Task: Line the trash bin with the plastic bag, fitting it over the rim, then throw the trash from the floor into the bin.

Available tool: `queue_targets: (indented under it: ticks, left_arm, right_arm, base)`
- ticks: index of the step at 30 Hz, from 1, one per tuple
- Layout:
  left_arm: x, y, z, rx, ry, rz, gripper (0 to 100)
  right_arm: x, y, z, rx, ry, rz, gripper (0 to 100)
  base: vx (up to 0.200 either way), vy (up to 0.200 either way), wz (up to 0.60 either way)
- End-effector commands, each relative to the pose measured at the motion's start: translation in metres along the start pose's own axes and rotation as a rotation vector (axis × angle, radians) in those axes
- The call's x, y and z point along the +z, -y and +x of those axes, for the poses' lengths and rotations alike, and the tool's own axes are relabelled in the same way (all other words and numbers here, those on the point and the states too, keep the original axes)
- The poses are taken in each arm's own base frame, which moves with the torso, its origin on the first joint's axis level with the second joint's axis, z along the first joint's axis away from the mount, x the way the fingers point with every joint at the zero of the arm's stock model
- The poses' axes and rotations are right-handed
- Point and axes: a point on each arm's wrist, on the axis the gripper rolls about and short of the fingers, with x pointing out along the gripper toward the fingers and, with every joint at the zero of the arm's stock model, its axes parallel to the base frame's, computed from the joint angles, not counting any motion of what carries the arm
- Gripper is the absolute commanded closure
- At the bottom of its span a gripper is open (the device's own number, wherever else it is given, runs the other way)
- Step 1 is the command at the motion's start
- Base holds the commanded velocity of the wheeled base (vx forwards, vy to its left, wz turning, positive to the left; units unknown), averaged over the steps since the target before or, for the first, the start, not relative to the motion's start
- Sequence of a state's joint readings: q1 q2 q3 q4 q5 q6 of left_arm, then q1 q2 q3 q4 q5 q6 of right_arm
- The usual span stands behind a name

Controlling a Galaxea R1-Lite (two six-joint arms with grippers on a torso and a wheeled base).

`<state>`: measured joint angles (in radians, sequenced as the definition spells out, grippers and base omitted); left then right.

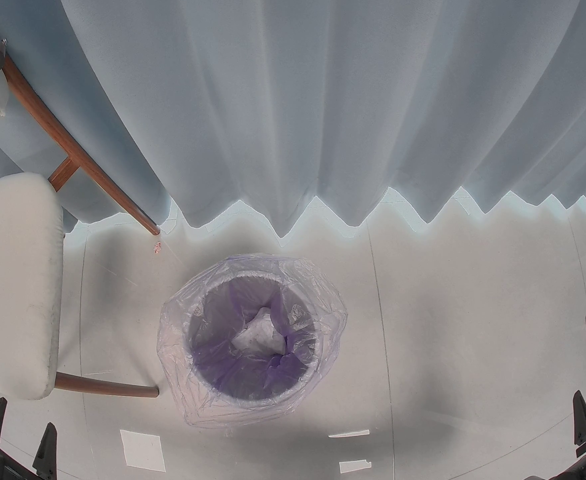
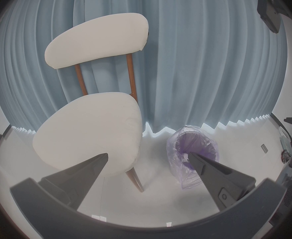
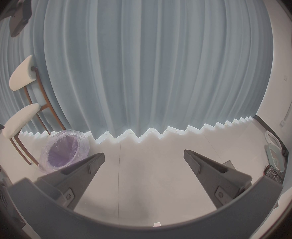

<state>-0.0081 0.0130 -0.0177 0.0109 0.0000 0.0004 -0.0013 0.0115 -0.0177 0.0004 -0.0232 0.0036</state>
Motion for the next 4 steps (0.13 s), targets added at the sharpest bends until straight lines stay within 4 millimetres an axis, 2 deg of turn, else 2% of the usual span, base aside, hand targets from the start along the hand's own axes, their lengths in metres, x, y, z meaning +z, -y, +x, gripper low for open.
queue_targets:
  ticks: [1, 4]
  left_arm:
    - [-0.0038, 0.0000, 0.0002, 0.002, -0.003, 0.001, 0]
    - [-0.0038, 0.0000, 0.0002, 0.003, -0.003, 0.001, 0]
  right_arm:
    - [-0.0051, 0.0000, 0.0004, 0.000, -0.006, 0.001, 0]
    - [-0.0051, 0.0000, 0.0004, -0.002, -0.006, 0.002, 0]
  base:
    - [0.000, 0.000, 0.00]
    - [0.000, 0.000, 0.00]
